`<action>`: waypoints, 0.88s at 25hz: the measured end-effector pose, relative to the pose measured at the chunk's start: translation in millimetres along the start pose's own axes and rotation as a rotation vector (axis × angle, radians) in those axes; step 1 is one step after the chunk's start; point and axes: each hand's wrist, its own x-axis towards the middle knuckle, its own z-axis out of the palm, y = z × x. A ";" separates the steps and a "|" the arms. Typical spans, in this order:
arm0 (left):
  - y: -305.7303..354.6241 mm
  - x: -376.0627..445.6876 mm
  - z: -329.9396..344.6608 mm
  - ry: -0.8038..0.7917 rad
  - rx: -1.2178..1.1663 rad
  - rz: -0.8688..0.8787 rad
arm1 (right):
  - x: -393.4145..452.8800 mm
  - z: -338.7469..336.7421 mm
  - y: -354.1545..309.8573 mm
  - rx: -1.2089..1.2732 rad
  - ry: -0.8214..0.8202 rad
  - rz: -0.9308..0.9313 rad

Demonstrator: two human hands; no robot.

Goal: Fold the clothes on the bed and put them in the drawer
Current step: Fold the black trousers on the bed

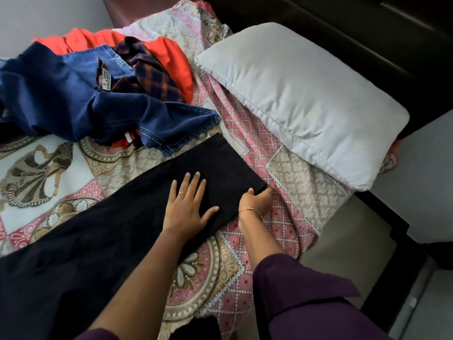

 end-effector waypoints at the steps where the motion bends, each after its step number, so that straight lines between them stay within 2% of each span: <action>1: -0.5 -0.6 3.8 -0.011 -0.007 -0.016 | -1.1 -0.6 -1.9 0.021 -0.016 0.016; 3: -1.4 3.7 6.6 -0.040 -0.055 -0.008 | 0.5 -1.7 -9.6 0.114 -0.023 0.088; 5: -1.9 9.6 2.3 -0.079 -0.206 0.005 | 4.3 -6.7 -19.6 0.235 -0.024 0.162; 6: -3.4 7.6 -0.9 -0.036 -0.299 -0.010 | 4.6 -10.2 -24.9 0.288 -0.069 0.168; 7: -4.4 2.4 -4.4 0.084 -0.353 -0.061 | 3.3 -13.8 -30.0 0.335 -0.131 0.157; 9: -13.9 -11.1 -4.3 0.400 -0.248 -0.296 | -7.9 -16.4 -40.3 0.405 -0.261 0.091; 10: -19.4 -20.4 -3.7 0.458 -0.209 -0.449 | -17.2 -15.2 -43.8 0.403 -0.315 0.033; 12: -24.7 -39.6 -1.5 0.435 -0.229 -0.655 | -38.7 -6.9 -43.2 0.298 -0.427 -0.164; 14: -28.1 -54.6 7.9 0.347 -0.244 -0.696 | -63.9 6.3 -30.9 0.060 -0.539 -0.467; 15: -29.1 -57.2 9.6 0.316 -0.273 -0.662 | -76.2 11.2 -22.8 -0.052 -0.577 -0.638; 16: -31.7 -57.3 5.7 0.341 -0.320 -0.648 | -88.7 16.1 -14.5 -0.141 -0.603 -0.814; 17: -38.9 -55.2 6.8 0.407 -0.446 -0.695 | -101.8 21.1 -5.1 -0.216 -0.622 -0.980; 18: -45.0 -51.2 0.0 0.474 -0.695 -0.828 | -111.4 24.3 4.3 -0.273 -0.634 -1.122; 19: -54.1 -47.9 -8.9 0.522 -1.041 -0.967 | -118.9 27.0 15.9 -0.315 -0.658 -1.236; 20: -63.3 -49.9 -18.7 0.528 -1.411 -1.011 | -125.9 29.2 27.5 -0.359 -0.687 -1.333; 21: -74.3 -55.5 -21.0 0.536 -1.655 -1.055 | -129.9 30.7 37.6 -0.406 -0.710 -1.420; 22: -82.3 -64.6 -25.2 0.502 -1.722 -1.054 | -132.9 31.6 44.1 -0.450 -0.721 -1.500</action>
